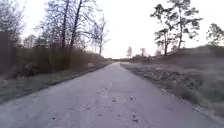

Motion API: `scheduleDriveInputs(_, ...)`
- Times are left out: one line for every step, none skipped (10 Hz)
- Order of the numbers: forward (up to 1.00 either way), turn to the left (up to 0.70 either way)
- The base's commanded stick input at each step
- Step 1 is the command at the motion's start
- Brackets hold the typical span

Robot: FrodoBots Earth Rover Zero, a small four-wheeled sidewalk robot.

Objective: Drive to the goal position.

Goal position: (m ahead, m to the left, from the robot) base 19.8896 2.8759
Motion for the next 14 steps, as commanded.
scheduleDriveInputs(1.00,0.01)
scheduleDriveInputs(1.00,0.01)
scheduleDriveInputs(1.00,0.01)
scheduleDriveInputs(1.00,0.01)
scheduleDriveInputs(1.00,0.01)
scheduleDriveInputs(1.00,0.01)
scheduleDriveInputs(1.00,0.01)
scheduleDriveInputs(1.00,0.01)
scheduleDriveInputs(1.00,0.01)
scheduleDriveInputs(1.00,0.01)
scheduleDriveInputs(1.00,-0.05)
scheduleDriveInputs(1.00,-0.16)
scheduleDriveInputs(1.00,-0.23)
scheduleDriveInputs(1.00,-0.01)
